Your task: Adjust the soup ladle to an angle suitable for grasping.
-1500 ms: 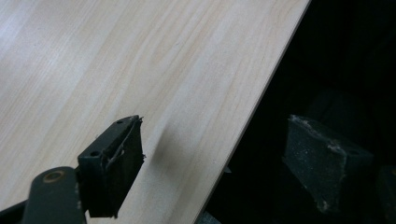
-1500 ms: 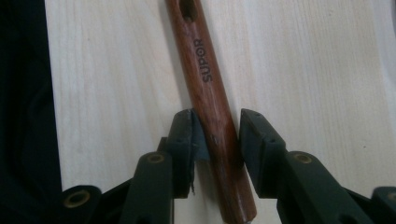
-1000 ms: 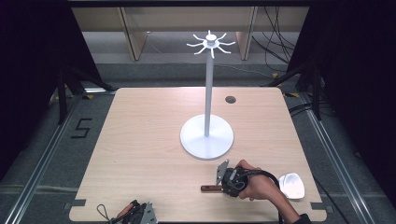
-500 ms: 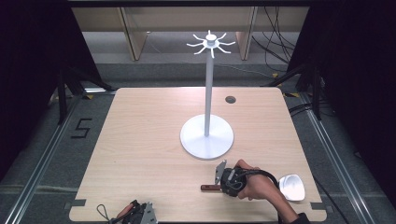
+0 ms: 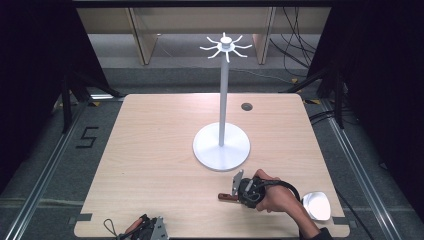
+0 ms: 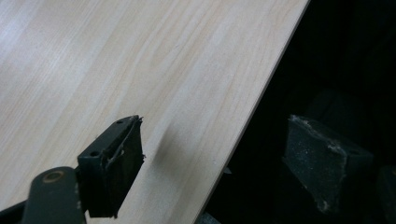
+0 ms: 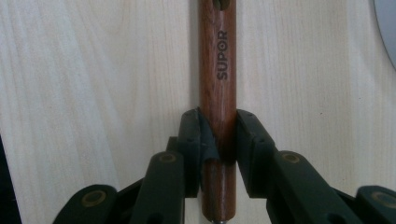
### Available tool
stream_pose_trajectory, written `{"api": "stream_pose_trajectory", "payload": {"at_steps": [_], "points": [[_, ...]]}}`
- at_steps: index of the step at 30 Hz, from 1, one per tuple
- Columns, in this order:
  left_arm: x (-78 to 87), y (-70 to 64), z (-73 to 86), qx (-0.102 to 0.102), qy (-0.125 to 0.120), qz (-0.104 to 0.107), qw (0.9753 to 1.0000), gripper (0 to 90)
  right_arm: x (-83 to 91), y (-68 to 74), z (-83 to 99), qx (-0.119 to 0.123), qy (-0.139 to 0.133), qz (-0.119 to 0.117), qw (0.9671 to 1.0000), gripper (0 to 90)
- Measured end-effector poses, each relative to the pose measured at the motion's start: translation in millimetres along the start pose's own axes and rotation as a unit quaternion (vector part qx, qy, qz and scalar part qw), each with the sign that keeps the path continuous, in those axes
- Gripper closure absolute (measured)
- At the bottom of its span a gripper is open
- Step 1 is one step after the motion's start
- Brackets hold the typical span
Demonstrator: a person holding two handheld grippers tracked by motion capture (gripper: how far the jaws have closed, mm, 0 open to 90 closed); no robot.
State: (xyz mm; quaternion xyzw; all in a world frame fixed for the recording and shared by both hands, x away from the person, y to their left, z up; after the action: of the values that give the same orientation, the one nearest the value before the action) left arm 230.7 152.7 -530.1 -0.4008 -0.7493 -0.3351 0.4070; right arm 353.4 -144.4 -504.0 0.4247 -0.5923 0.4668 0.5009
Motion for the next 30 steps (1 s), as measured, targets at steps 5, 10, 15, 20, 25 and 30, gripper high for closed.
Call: {"api": "stream_pose_trajectory", "payload": {"at_steps": [5, 10, 15, 20, 25, 30], "points": [[-2.6, -2.3, -0.3, 0.011, -0.022, -0.021, 0.9995, 18.9, 0.0, 3.1, -2.2, -0.008, 0.004, 0.001, 1.0000, 73.9], [-3.3, -2.9, -0.4, 0.010, -0.019, -0.017, 0.9996, 18.9, -0.7, -2.8, -3.4, 0.024, 0.017, -0.004, 0.9996, 73.9], [-2.8, -2.3, -0.4, 0.009, -0.021, -0.018, 0.9996, 18.9, -1.2, -4.8, -4.2, 0.033, 0.016, 0.003, 0.9993, 73.8], [-2.4, -2.1, -0.4, 0.010, -0.022, -0.020, 0.9995, 18.9, 0.2, -0.1, -2.9, 0.004, 0.017, 0.001, 0.9999, 74.0], [-2.4, -1.5, -0.5, 0.006, -0.022, -0.012, 0.9997, 18.9, 3.3, -5.1, 1.2, 0.006, -0.017, 0.004, 0.9998, 74.1], [-1.8, -1.5, -0.5, 0.005, -0.018, -0.015, 0.9997, 18.9, 24.8, -11.3, 8.0, -0.037, -0.075, 0.004, 0.9965, 74.1]]}}
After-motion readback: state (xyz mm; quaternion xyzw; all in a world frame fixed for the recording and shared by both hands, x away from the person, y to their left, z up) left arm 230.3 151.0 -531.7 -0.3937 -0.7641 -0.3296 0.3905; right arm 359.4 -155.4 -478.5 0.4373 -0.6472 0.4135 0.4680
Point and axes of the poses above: each handheld gripper's, and its own axes: x roughly backward along the jaws, z roughly out of its underside, y roughly to its left, the point moved 3 cm from there along -x, roughly forward along the jaws, and after that the axes turned 5 degrees about y, right-handed, at the moved point
